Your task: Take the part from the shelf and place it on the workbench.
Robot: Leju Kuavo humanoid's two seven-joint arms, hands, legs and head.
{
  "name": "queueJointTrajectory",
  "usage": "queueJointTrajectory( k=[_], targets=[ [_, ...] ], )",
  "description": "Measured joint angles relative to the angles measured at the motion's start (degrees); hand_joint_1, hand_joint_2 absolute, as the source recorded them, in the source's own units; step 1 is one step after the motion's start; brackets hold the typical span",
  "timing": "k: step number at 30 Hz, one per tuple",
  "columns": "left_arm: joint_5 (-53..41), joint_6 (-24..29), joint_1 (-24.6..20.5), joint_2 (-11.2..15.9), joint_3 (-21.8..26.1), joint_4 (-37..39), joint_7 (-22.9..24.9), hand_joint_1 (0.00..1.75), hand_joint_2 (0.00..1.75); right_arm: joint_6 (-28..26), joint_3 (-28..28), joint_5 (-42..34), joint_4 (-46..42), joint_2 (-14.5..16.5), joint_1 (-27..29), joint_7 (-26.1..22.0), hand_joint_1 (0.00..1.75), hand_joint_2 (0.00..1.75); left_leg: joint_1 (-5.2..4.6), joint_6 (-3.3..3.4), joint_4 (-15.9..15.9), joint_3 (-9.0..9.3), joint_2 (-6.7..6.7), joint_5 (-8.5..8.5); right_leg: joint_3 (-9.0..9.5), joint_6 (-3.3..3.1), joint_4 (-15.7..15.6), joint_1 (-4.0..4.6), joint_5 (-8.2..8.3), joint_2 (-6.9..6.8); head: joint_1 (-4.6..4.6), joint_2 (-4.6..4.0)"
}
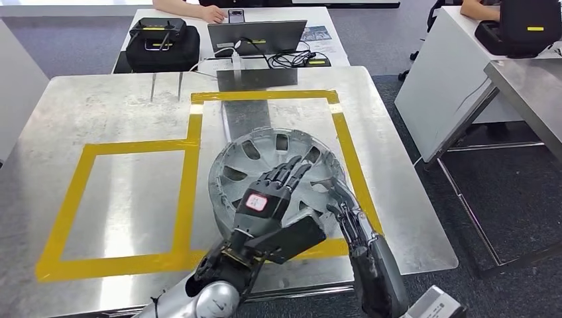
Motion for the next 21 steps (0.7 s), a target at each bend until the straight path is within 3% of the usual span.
queueJointTrajectory(
  k=[1, 5, 8, 11, 12, 14, 16, 18, 21],
  targets=[
    [1.56, 0.58, 1.03, 0.65, 0.72, -1.53, -0.55, 0.0, 0.0, -0.23, 0.0, 0.25, 0.0, -0.16, 0.3, 0.02, 0.0, 0.0, 0.05, -0.04, 0.05, -0.02, -0.01, -0.03, -0.18, 0.22, 0.48, -0.25, 0.39, -0.02, 0.12, 0.0],
    [5.0, 2.51, 2.75, 1.75, 2.22, -5.17, -2.59, 0.0, 0.0, -0.72, 0.0, 0.95, -0.01, -0.43, 0.65, 0.11, 0.0, 0.0, 0.36, -0.33, 0.28, 0.0, -0.29, -0.18, 3.79, 0.64, -7.24, -0.79, 5.15, -0.04, 0.46, 0.0],
    [5.7, 3.1, 3.11, 1.87, 2.49, -5.85, -3.21, 0.0, 0.0, -0.82, 0.01, 1.1, -0.02, -0.48, 0.71, 0.16, 0.0, 0.0, 0.41, -0.44, 0.29, 0.03, -0.34, -0.21, 4.75, 0.68, -9.1, -0.86, 5.82, -0.04, 0.55, 0.0],
    [12.14, 10.15, 8.19, 4.02, 5.71, -13.26, -9.44, 0.0, 0.0, -2.42, 0.01, 2.95, -0.32, -0.92, 1.55, 0.84, 0.0, 0.0, 0.31, -1.54, 0.03, -0.05, -0.43, -0.28, 7.96, -0.07, -14.69, -0.62, 6.32, 0.2, 0.77, 0.0],
    [14.67, 12.89, 10.44, 5.08, 7.04, -16.47, -11.98, 0.0, 0.0, -3.16, 0.01, 3.71, -0.47, -1.09, 1.9, 1.16, 0.0, 0.0, 0.25, -1.45, -0.21, -0.07, -0.39, -0.33, 8.43, -0.38, -15.33, -0.5, 6.07, 0.29, 0.54, 0.0],
    [17.53, 15.58, 13.36, 6.49, 8.53, -20.51, -15.02, 0.0, 0.0, -4.03, 0.0, 4.53, -0.7, -1.28, 2.26, 1.49, 0.0, 0.0, 0.26, -0.46, -0.68, 0.05, -0.32, -0.44, 8.63, -0.6, -15.44, -0.49, 6.01, 0.32, -0.34, 0.0],
    [18.78, 16.56, 15.1, 7.33, 9.42, -23.07, -16.48, 0.0, 0.0, -4.36, 0.0, 4.87, -0.87, -1.42, 2.46, 1.63, 0.0, 0.0, 0.23, -0.31, -0.98, 0.22, -0.29, -0.42, 8.74, -0.9, -15.44, -0.39, 5.89, 0.36, -1.16, 0.0],
    [19.8, 17.18, 16.29, 7.99, 10.08, -25.2, -17.34, 0.0, 0.0, -4.62, 0.01, 5.13, -0.96, -1.6, 2.61, 1.78, 0.0, 0.0, 0.26, -0.84, -1.27, 0.36, -0.29, -0.15, 8.75, -1.09, -15.43, -0.29, 5.85, 0.37, -1.76, 0.0],
    [21.46, 17.74, 17.24, 8.7, 10.59, -27.18, -18.56, 0.0, 0.0, -5.08, 0.02, 5.52, -1.13, -1.77, 2.66, 1.91, 0.0, 0.0, 0.31, -2.14, -1.53, 0.5, -0.31, 0.17, 8.75, -1.21, -15.4, -0.22, 5.81, 0.35, -2.21, 0.0]
  ],
)
